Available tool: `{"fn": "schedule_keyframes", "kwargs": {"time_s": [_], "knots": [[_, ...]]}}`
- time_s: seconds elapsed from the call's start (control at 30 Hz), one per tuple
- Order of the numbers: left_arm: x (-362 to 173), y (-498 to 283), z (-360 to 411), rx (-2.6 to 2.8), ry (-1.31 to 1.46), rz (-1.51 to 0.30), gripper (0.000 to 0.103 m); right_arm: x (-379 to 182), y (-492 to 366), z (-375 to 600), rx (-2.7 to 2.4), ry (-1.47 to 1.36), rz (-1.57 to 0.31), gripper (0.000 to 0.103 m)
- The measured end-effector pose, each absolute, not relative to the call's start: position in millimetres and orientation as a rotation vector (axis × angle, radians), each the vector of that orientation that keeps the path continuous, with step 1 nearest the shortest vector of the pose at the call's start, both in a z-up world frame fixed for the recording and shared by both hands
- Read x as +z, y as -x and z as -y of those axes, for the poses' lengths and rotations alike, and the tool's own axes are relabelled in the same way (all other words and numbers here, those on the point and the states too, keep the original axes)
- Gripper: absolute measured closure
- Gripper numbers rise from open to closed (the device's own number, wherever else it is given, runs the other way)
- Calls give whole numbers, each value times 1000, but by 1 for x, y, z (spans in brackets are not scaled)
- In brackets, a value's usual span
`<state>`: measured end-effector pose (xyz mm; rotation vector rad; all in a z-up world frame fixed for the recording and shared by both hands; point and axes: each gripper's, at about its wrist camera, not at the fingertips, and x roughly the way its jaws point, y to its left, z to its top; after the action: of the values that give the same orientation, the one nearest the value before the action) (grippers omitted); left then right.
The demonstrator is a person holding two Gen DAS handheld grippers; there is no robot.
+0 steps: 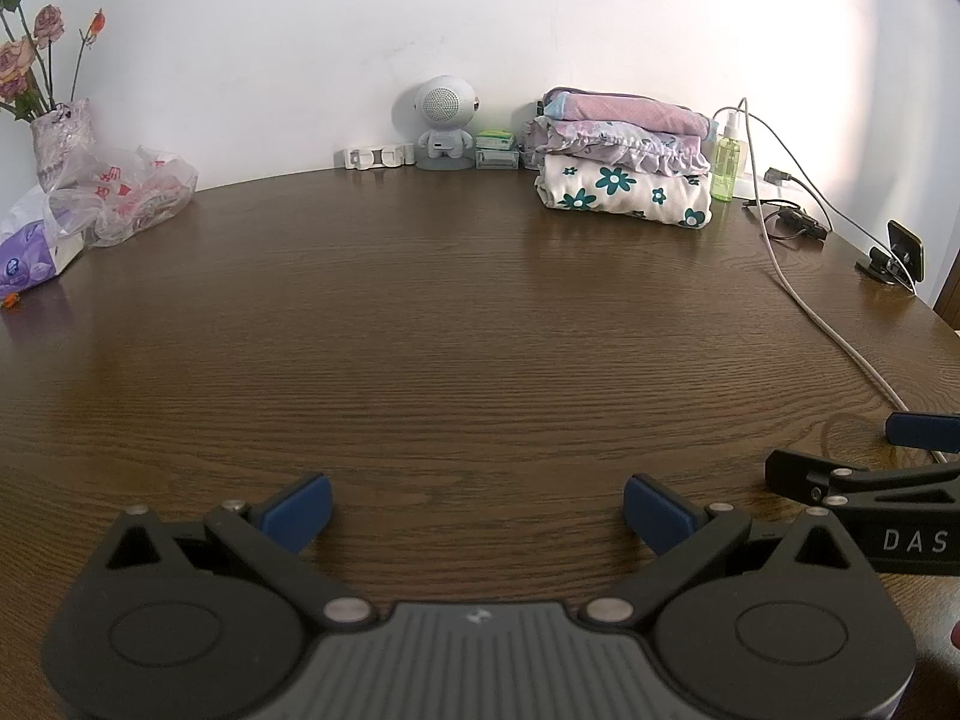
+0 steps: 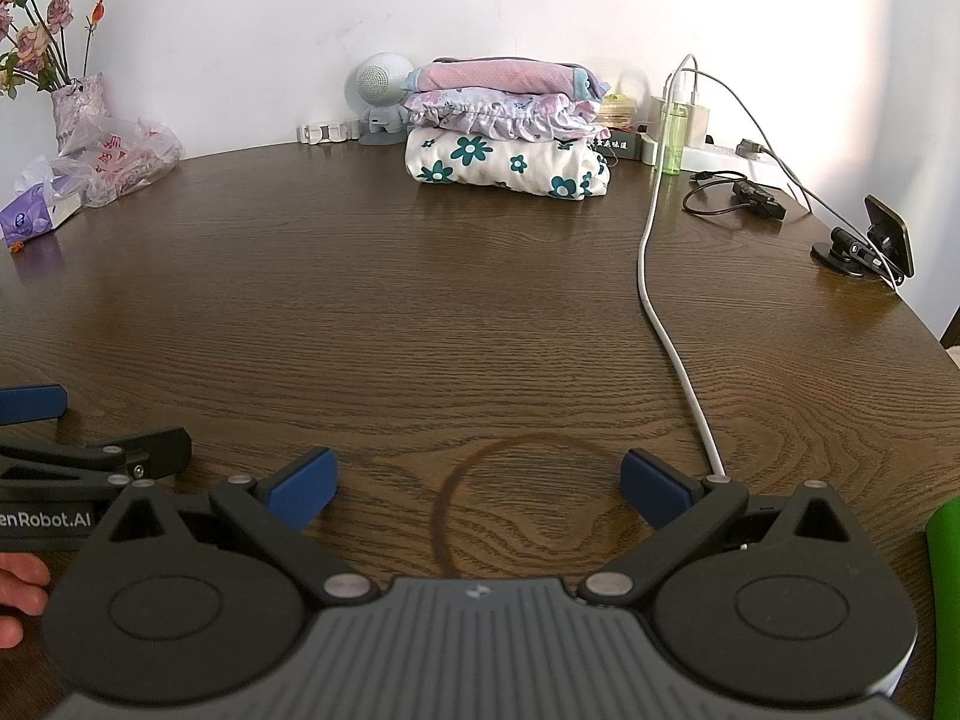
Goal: Fold clothes
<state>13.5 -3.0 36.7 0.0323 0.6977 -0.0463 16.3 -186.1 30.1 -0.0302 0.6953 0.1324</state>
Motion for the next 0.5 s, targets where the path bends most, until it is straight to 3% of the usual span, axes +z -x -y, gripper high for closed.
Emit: {"fn": "schedule_keyframes", "kwargs": {"time_s": [0.5], "knots": [[37, -13, 4, -45, -32, -698, 0, 30, -16, 186, 131, 30, -695, 0]]}}
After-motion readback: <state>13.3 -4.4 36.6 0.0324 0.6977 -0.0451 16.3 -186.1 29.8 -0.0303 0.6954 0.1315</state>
